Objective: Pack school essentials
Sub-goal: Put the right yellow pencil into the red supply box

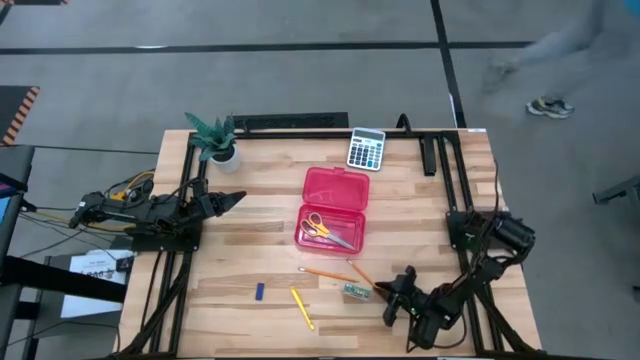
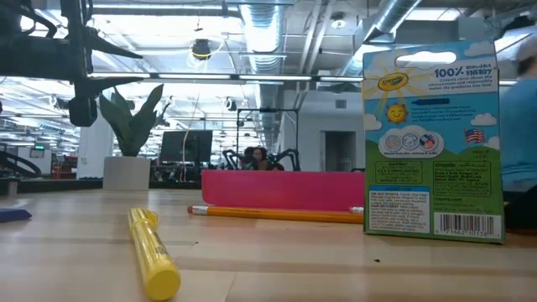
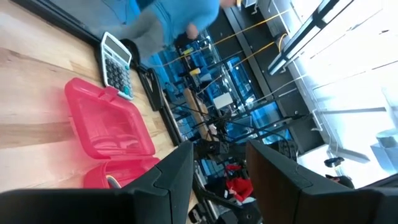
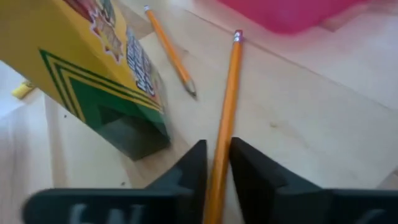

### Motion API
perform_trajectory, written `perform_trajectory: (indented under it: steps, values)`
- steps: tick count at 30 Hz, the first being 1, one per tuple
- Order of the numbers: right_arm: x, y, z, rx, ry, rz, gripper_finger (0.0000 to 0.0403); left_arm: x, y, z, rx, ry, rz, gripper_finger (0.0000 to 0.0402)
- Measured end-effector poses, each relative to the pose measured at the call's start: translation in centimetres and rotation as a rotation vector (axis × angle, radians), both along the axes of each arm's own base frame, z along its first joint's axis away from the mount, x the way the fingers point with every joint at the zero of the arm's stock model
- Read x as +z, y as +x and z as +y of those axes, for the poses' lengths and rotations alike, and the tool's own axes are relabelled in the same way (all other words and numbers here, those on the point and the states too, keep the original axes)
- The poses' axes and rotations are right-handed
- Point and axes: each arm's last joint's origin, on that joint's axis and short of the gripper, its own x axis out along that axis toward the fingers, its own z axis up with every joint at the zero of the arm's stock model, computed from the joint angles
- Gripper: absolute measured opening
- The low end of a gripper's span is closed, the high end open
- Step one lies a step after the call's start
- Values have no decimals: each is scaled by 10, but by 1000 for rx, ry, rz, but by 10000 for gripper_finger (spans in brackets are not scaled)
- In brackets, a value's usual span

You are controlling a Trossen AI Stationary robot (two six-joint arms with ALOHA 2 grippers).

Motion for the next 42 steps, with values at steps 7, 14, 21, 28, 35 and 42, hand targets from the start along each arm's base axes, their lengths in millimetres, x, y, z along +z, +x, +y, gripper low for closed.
perform_trajectory:
  steps: [7, 14, 21, 28, 35, 42]
  values:
    - [1, -3, 1, 4, -7, -15, 18, 0, 0, 0, 11, -5, -2, 137]
    - [20, -3, 0, -9, 74, -12, 14, 0, 0, 0, 11, -5, -2, 137]
    - [55, -3, -10, 27, 58, 41, 12, 0, 0, 0, 11, -5, -3, 137]
    - [97, 5, -29, 65, -24, 18, 5, 0, 0, 0, 11, -3, -2, 137]
    - [128, 20, -55, 60, -67, 10, 12, 0, 0, 0, 11, 2, 0, 137]
    - [129, 16, -35, 213, 273, 103, 67, 0, 0, 0, 1, -5, -4, 137]
